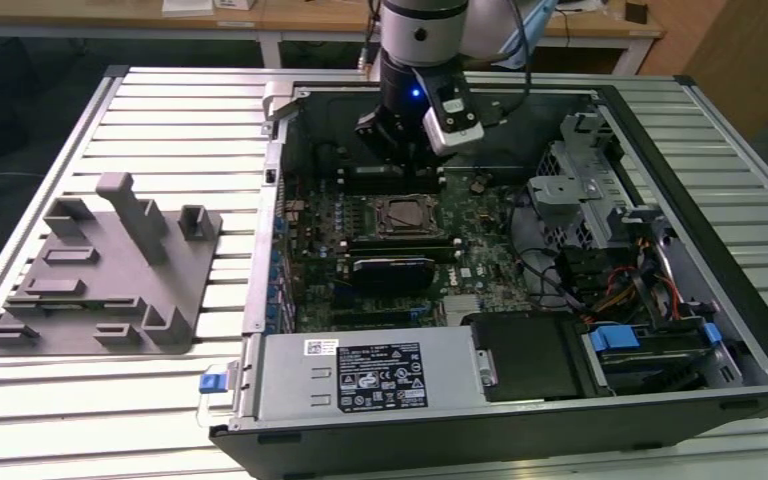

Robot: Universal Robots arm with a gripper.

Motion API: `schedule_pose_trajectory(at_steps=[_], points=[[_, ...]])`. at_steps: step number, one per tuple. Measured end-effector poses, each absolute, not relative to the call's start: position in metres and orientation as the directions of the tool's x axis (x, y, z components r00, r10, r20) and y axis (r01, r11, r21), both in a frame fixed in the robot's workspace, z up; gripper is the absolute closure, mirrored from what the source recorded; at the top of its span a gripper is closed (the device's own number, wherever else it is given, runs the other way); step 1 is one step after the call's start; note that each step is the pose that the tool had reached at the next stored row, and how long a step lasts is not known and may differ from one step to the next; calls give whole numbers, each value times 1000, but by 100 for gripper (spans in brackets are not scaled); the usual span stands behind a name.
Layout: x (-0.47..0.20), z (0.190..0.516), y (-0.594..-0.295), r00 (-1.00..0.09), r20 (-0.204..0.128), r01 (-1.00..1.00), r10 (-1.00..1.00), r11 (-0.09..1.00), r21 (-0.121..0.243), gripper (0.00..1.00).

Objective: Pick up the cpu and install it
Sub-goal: 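Install the second cpu locking lever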

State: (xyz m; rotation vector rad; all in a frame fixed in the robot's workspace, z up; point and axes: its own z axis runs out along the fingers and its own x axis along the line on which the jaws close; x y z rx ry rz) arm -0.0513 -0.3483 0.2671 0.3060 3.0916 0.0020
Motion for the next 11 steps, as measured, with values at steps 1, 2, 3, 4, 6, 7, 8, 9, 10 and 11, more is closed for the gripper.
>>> schedule_pose_trajectory(at_steps=[1, 2, 3, 4, 6, 7, 8, 9, 10, 11], points=[[-51, 270, -348, -980, -35, 196, 196, 981, 5, 89], [-51, 274, -348, -980, -35, 196, 196, 981, 5, 89], [-51, 277, -348, -980, -35, 196, 196, 981, 5, 89], [-51, 279, -348, -980, -35, 196, 196, 981, 5, 89], [-51, 279, -348, -980, -35, 196, 196, 981, 5, 89], [-51, 279, -348, -980, -35, 196, 196, 981, 5, 89], [-51, 279, -349, -980, -35, 196, 196, 981, 5, 89], [-51, 279, -349, -980, -35, 196, 196, 981, 5, 89], [-51, 279, -349, -980, -35, 196, 196, 981, 5, 89], [-51, 279, -350, -980, -35, 196, 196, 981, 5, 89]])
